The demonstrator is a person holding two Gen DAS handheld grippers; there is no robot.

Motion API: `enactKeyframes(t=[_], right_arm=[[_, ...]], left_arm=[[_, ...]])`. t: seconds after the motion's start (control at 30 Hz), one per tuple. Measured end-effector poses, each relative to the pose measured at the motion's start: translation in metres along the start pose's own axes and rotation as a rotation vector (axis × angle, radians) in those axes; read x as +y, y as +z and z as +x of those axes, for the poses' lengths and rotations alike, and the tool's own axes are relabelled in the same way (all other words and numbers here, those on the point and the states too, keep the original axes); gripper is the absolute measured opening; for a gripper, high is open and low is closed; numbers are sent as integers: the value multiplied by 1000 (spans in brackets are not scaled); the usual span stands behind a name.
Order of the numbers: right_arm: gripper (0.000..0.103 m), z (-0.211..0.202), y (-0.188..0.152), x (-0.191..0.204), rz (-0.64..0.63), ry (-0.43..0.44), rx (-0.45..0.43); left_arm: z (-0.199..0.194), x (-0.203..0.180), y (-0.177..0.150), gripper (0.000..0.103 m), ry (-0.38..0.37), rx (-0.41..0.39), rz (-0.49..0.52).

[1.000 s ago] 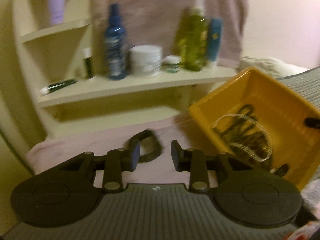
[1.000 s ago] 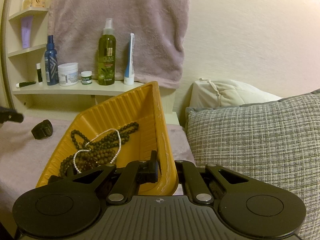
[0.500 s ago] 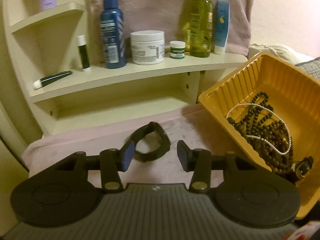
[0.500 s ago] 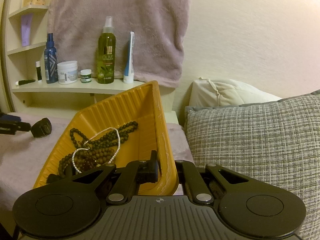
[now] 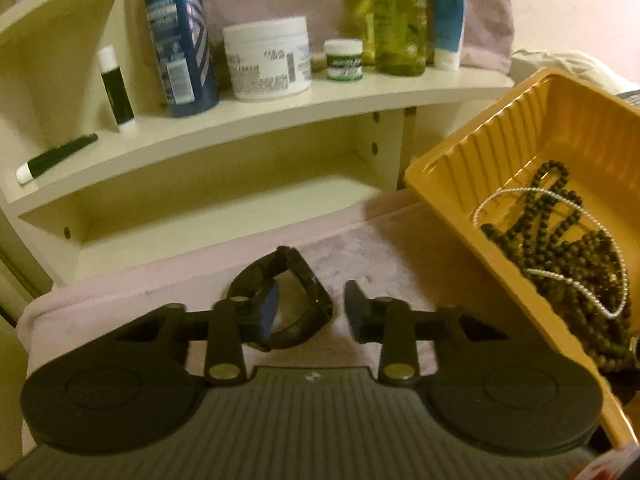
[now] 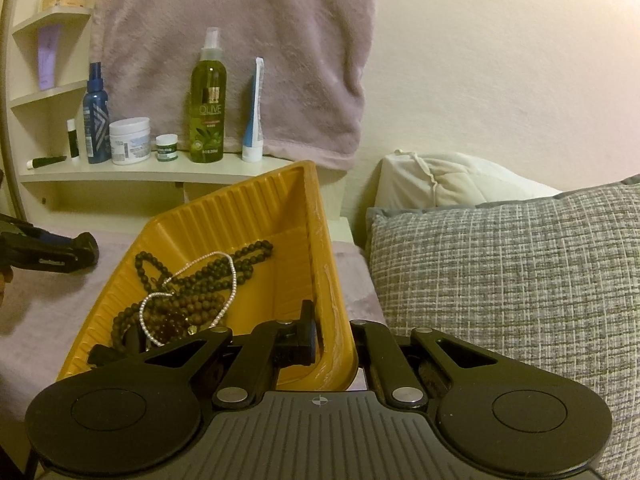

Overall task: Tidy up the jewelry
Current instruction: 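Return the left gripper to the black watch and grasp its strap, then carry the watch into the tray and open the left gripper while the right holds the tray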

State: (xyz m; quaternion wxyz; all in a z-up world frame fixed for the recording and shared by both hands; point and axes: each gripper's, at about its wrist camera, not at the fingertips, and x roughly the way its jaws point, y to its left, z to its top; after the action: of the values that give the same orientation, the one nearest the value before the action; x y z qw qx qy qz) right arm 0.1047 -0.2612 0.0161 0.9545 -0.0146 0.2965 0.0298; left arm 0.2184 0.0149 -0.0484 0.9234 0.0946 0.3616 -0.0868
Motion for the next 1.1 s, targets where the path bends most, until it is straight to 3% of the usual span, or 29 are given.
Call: enactKeyframes(t=[0.1,0.33,1.1], right_arm=[[5,0,0,0,0,0,0],[5,0,0,-1,0,0,0],[5,-1,2,0,-4,-1,1]], left_arm=[[3,3,0,16,-20,10,-14],[-3,8,-7,10,-53,24,-43],[-64,16,-14,10,-107,-23,-137]])
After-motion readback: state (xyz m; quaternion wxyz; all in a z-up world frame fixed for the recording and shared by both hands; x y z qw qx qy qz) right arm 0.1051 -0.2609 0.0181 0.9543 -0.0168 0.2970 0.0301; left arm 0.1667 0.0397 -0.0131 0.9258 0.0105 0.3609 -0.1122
